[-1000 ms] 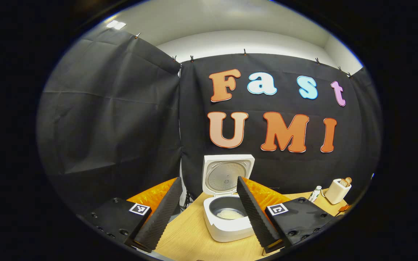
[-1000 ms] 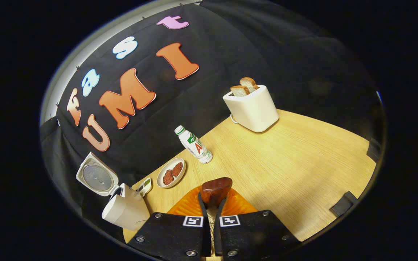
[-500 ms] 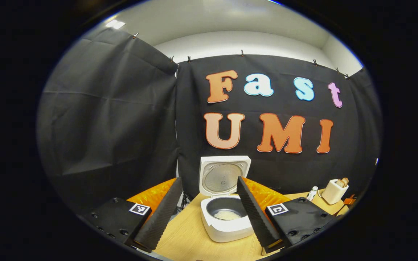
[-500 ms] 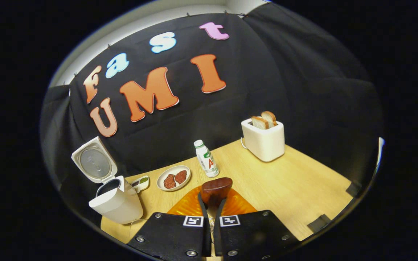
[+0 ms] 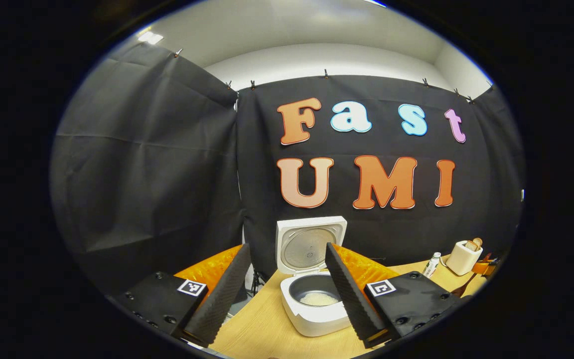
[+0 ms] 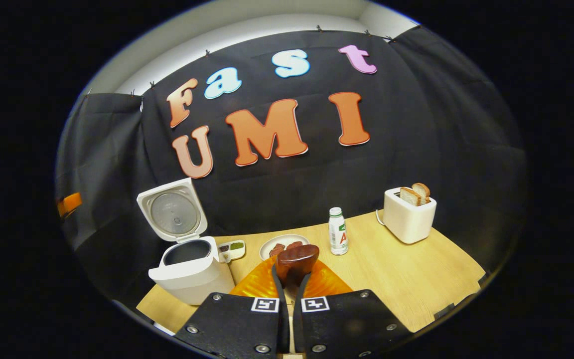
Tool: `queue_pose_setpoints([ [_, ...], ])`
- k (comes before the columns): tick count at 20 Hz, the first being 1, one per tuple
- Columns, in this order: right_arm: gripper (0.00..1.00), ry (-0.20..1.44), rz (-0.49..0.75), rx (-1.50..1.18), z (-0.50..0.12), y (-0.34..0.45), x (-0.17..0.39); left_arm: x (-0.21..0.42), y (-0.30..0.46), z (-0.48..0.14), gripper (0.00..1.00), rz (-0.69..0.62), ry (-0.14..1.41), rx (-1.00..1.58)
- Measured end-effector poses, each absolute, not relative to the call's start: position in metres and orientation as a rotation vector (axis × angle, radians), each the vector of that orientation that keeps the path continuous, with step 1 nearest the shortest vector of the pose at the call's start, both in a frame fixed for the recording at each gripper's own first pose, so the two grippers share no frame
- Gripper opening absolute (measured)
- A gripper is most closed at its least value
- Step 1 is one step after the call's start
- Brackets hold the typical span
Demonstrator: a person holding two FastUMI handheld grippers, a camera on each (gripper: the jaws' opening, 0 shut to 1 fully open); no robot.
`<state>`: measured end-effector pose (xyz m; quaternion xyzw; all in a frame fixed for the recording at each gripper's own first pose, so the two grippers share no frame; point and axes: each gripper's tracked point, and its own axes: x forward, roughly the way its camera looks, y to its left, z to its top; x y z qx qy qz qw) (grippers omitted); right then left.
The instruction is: Close the left gripper, press the button to open the rice cooker; take a wooden spoon from the chopstick holder with the right hand, scoop a spoonful of rice and pour it into the rice cooker, then put the wooden spoon back into the chopstick holder.
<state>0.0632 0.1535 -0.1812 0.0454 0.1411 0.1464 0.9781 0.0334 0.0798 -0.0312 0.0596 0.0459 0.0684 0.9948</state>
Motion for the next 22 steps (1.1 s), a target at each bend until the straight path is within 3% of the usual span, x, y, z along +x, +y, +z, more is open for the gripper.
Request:
queue_pose_setpoints([
  [12, 0.02, 0.428, 0.283, -0.118, -0.285, 0.174, 0.043, 0.050, 0.094, -0.049, 1.00, 0.110, 0.141, 0.103],
  [19, 0.02, 0.442, 0.247, 0.002, -0.305, 0.179, 0.043, 0.058, 0.091, -0.065, 1.00, 0.091, 0.171, 0.096],
  [22, 0.02, 0.455, 0.290, 0.095, -0.314, 0.198, 0.038, 0.060, 0.100, -0.069, 1.00, 0.099, 0.181, 0.113],
])
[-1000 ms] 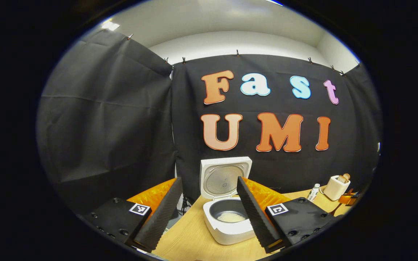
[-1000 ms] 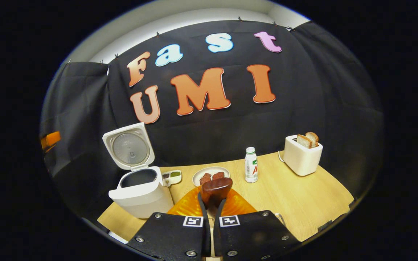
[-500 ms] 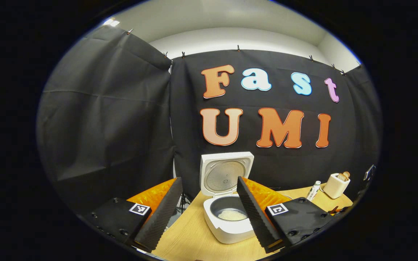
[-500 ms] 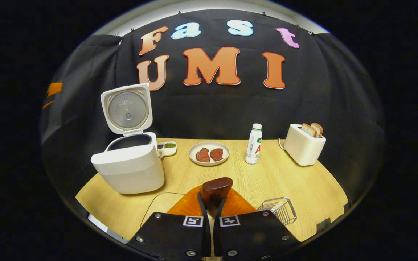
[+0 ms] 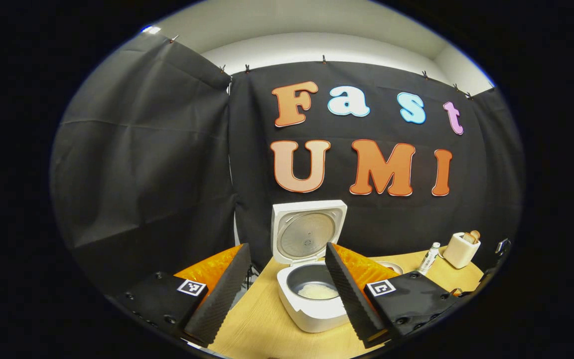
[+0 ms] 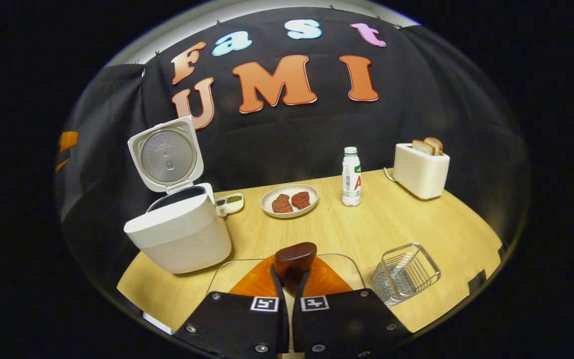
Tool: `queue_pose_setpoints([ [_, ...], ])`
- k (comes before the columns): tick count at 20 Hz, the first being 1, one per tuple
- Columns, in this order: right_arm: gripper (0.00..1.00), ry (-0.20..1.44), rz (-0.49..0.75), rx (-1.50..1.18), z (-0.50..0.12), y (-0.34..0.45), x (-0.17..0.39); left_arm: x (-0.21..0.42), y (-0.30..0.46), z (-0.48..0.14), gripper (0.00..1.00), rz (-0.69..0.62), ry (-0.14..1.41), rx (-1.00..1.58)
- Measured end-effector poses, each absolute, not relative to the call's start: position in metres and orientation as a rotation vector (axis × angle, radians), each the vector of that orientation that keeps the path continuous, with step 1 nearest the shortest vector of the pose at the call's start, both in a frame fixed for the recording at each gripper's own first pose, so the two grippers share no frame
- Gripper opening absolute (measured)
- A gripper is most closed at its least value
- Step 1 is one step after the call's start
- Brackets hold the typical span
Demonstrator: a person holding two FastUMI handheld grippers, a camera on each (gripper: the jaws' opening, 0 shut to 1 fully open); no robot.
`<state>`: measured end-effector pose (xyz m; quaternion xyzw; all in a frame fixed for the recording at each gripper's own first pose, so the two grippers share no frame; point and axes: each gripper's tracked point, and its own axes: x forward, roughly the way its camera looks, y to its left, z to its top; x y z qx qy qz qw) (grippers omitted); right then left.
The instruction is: Close the left gripper, press the button to open the rice cooker; take a wooden spoon from the chopstick holder with the right hand, scoop a spoonful of rice and pour it into the rice cooker, then put the wooden spoon back into the chopstick holder.
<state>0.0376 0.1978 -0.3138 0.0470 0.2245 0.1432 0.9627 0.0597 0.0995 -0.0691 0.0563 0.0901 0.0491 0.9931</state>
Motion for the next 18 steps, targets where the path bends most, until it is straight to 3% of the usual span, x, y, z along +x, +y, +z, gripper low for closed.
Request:
queue_pose_setpoints([
  [7, 0.02, 0.510, 0.258, 0.406, -0.322, 0.207, 0.047, 0.062, 0.107, -0.073, 1.00, 0.104, 0.189, 0.106],
  [18, 0.02, 0.621, 0.061, 0.941, -0.348, 0.167, 0.059, 0.071, 0.101, -0.075, 1.00, 0.080, 0.189, 0.097],
])
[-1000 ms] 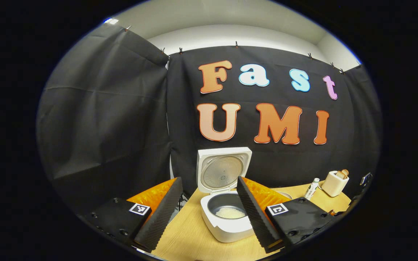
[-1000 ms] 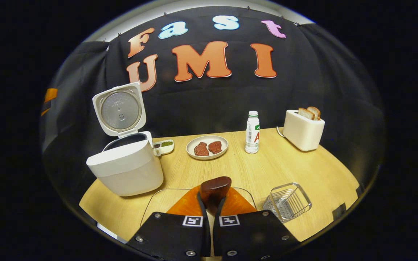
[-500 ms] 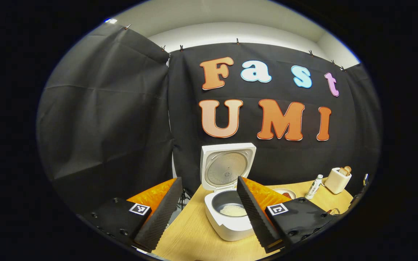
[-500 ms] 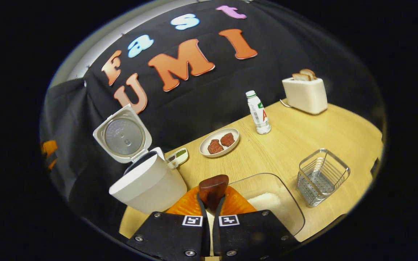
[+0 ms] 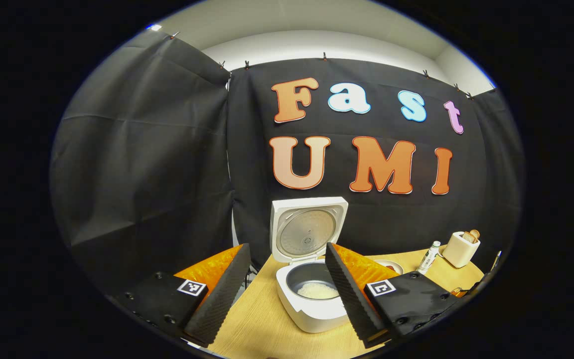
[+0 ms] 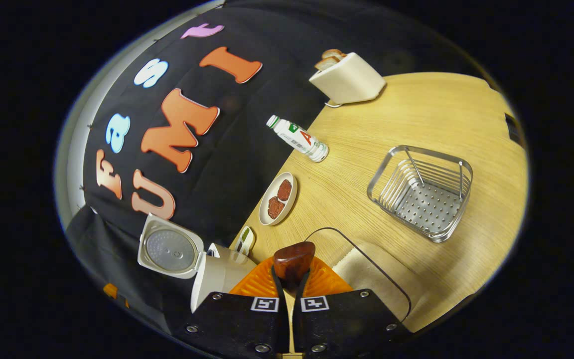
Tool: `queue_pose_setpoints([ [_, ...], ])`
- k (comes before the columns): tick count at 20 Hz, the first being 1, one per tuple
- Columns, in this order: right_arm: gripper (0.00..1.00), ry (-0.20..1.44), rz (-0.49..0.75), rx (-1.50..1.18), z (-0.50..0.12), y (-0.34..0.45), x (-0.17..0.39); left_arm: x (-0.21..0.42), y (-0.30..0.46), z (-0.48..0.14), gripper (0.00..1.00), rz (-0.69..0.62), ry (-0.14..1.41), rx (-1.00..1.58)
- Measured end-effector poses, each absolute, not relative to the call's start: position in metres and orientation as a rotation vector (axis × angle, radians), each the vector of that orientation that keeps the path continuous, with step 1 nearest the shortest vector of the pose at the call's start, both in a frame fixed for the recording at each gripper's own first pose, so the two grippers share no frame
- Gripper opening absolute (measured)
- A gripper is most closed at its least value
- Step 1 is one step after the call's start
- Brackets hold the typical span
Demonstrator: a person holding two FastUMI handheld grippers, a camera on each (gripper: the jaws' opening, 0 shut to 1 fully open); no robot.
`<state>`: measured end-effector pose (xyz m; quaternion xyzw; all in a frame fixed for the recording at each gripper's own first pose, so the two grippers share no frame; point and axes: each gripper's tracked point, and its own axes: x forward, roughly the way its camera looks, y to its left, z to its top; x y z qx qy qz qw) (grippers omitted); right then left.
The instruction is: Close the left gripper, press the button to open the rice cooker; take a wooden spoon from the chopstick holder with the right hand, scoop a spoonful of rice and pour it into the rice cooker, then put the wooden spoon back into the chopstick holder.
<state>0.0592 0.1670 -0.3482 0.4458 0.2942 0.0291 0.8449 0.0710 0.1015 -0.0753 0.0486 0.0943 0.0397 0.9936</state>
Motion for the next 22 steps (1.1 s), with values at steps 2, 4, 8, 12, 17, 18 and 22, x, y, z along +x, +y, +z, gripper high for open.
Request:
queue_pose_setpoints([
  [2, 0.02, 0.623, 0.037, 0.982, -0.349, 0.161, 0.061, 0.073, 0.100, -0.074, 1.00, 0.075, 0.189, 0.087],
  [4, 0.02, 0.616, 0.030, 1.013, -0.342, 0.157, 0.063, 0.075, 0.100, -0.071, 1.00, 0.077, 0.182, 0.076],
  [8, 0.02, 0.601, 0.033, 1.067, -0.322, 0.150, 0.069, 0.076, 0.101, -0.066, 1.00, 0.085, 0.169, 0.104],
  [12, 0.02, 0.607, 0.025, 1.089, -0.310, 0.146, 0.072, 0.081, 0.097, -0.066, 1.00, 0.090, 0.170, 0.081],
  [17, 0.02, 0.633, 0.009, 1.127, -0.298, 0.142, 0.084, 0.086, 0.094, -0.064, 1.00, 0.117, 0.169, 0.088],
  [18, 0.02, 0.653, 0.005, 1.122, -0.296, 0.143, 0.086, 0.087, 0.094, -0.063, 1.00, 0.122, 0.170, 0.086],
  [22, 0.02, 0.675, 0.021, 1.117, -0.278, 0.148, 0.099, 0.087, 0.092, -0.065, 1.00, 0.134, 0.173, 0.076],
])
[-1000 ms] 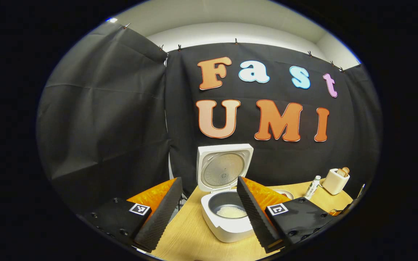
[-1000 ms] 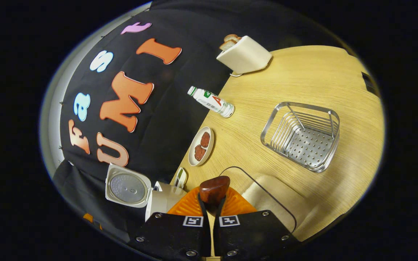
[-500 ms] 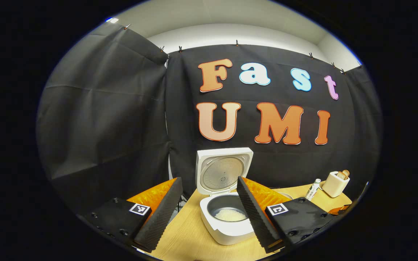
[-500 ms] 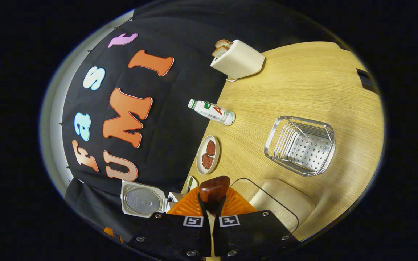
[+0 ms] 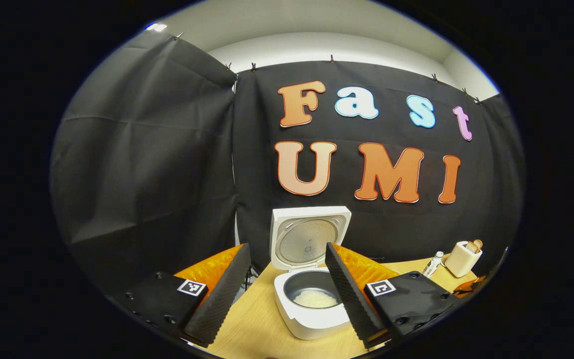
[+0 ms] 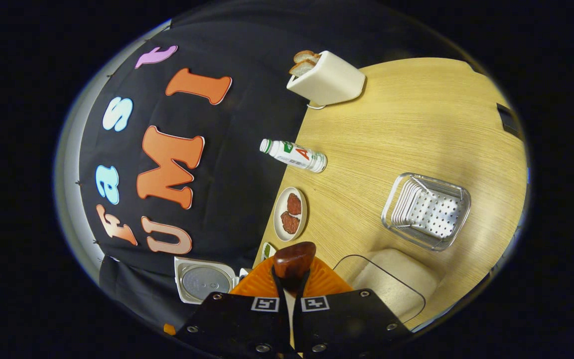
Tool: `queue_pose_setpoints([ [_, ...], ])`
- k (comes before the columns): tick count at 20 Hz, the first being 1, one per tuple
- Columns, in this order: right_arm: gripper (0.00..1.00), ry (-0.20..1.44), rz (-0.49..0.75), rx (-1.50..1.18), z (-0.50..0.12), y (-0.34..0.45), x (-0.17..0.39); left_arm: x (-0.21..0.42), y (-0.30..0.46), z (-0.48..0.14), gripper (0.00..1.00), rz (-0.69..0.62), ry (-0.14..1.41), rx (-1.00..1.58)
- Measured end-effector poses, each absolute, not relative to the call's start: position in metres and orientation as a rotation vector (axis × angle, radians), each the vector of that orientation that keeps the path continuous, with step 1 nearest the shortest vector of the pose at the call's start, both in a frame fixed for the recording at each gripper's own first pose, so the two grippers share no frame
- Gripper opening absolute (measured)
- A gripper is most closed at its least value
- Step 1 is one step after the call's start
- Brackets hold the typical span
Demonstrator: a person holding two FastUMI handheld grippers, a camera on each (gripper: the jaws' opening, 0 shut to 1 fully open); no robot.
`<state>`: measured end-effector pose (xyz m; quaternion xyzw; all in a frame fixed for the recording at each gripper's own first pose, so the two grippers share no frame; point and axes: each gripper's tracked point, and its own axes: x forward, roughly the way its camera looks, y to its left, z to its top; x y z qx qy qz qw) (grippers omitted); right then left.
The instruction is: Close the left gripper, press the button to open the rice cooker; take a wooden spoon from the chopstick holder with the right hand, scoop a spoonful of rice and pour it into the rice cooker, then put the wooden spoon back into the chopstick holder.
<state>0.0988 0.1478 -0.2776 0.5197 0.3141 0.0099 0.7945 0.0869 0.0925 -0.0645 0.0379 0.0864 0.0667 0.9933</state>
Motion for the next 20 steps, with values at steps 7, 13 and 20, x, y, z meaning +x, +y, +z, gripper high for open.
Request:
queue_pose_setpoints([
  [7, 0.02, 0.676, 0.081, 1.170, -0.238, 0.179, 0.121, 0.083, 0.097, -0.065, 1.00, 0.150, 0.175, 0.064],
  [13, 0.02, 0.689, 0.142, 1.212, -0.205, 0.224, 0.146, 0.078, 0.100, -0.067, 1.00, 0.165, 0.180, 0.058],
  [20, 0.02, 0.723, 0.189, 1.227, -0.188, 0.282, 0.176, 0.075, 0.094, -0.064, 1.00, 0.146, 0.177, 0.046],
])
